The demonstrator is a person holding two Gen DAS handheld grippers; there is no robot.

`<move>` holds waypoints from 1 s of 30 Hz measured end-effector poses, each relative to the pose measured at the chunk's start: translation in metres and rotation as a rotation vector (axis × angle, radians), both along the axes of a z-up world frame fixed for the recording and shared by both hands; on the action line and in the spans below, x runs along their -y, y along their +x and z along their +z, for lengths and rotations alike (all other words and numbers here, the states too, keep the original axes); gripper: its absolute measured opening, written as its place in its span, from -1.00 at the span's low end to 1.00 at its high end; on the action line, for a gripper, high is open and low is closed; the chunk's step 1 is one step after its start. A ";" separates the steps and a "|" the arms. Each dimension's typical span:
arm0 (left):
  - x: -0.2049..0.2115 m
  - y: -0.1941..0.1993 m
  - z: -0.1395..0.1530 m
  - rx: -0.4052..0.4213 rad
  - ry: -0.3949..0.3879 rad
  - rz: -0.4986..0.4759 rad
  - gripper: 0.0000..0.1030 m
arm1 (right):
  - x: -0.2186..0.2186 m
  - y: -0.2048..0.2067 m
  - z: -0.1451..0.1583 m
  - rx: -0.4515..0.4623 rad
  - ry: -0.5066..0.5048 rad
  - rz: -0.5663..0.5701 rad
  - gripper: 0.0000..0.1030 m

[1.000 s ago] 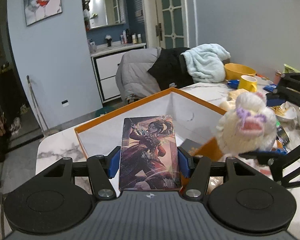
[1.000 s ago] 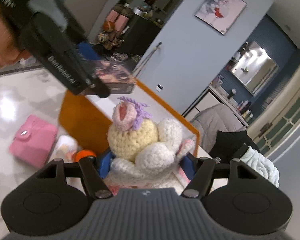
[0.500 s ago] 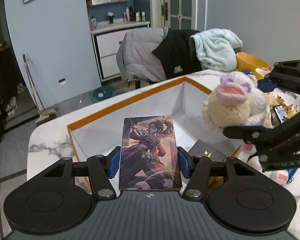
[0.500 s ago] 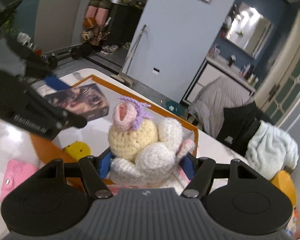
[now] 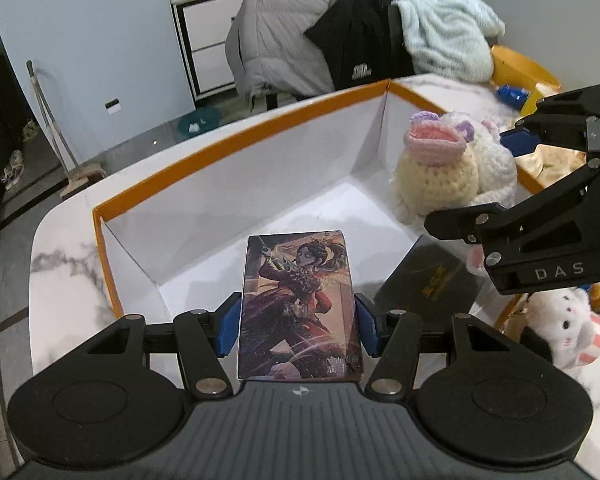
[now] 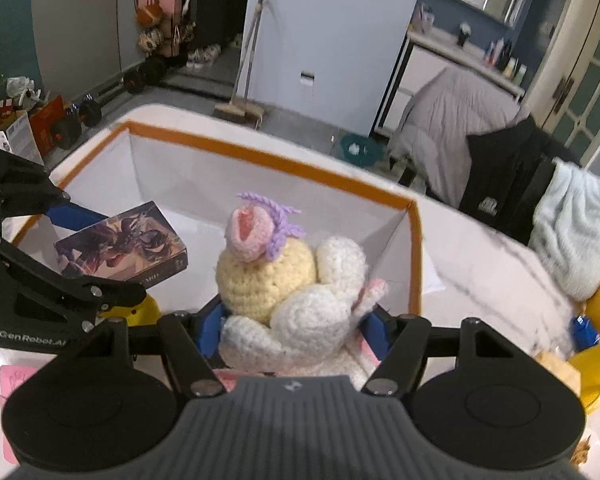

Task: Organize objects
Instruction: 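Carry the card deck and crocheted bunny over into the shoebox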

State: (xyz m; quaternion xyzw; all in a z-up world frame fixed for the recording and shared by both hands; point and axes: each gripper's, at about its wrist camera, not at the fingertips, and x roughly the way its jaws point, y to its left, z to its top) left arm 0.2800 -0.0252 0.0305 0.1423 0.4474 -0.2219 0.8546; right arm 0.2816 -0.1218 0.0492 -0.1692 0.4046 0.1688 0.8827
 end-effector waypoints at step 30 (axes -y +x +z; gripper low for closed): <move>0.018 0.056 -0.028 -0.105 0.099 0.016 0.31 | -0.028 0.093 -0.057 -0.167 -0.158 -0.054 0.36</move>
